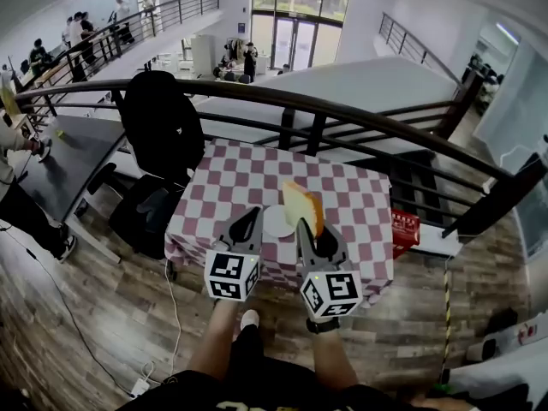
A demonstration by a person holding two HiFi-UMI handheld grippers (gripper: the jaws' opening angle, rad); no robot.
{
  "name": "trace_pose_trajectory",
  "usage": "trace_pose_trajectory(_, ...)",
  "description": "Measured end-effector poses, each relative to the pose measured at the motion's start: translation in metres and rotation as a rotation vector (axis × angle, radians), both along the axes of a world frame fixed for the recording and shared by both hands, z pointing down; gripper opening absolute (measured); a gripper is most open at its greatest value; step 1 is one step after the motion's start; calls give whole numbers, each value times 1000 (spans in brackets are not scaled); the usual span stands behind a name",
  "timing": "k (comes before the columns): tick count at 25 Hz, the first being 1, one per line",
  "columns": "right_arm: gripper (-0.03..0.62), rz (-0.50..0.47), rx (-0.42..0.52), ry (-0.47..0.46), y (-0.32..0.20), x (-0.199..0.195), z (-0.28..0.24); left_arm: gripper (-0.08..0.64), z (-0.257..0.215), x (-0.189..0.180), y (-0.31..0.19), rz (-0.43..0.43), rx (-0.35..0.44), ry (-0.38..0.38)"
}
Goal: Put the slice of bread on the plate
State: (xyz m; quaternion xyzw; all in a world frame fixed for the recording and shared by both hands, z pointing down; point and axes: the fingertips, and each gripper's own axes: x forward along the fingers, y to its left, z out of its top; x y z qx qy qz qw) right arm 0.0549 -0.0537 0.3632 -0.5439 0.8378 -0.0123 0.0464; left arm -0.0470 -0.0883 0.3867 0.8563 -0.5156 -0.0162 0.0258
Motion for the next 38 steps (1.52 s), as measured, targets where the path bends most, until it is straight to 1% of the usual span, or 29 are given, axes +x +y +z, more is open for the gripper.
trace_pose_trajectory(4, 103, 3, -2, 15, -52, -23, -3, 18, -7, -16, -49, 14, 12, -5)
trace_pose_trajectory(9, 103, 24, -1, 28, -105, -43, -5, 18, -11, -30, -105, 45, 10, 12)
trace_pose_trajectory(12, 103, 47, 8, 30, -125, -49, -6, 18, -11, -34, -126, 69, 13, 13)
trace_pose_trajectory(15, 103, 75, -3, 34, -137, -46, 1, 18, 1, -29, -139, 91, -1, 21)
trace_pose_trajectory(20, 103, 100, -44, 48, -151, -38, 21, 18, 32, -18, -156, 115, -60, 21)
trace_pose_trajectory(24, 103, 111, -70, 56, -169, -29, 34, 18, 46, -8, -169, 137, -80, 25)
trace_pose_trajectory(25, 103, 109, -77, 55, -175, -28, 38, 18, 52, -6, -174, 139, -93, 30)
trace_pose_trajectory(28, 103, 93, -107, 53, -191, -28, 52, 18, 77, -3, -191, 136, -169, 66)
trace_pose_trajectory(30, 103, 79, -139, 66, -200, -28, 66, 18, 92, -1, -199, 121, -204, 70)
trace_pose_trajectory(32, 103, 73, -182, 70, -207, -25, 86, 18, 109, -1, -206, 100, -230, 55)
trace_pose_trajectory(38, 103, 77, -311, 40, -223, -6, 141, 18, 153, 0, -217, 64, -313, 17)
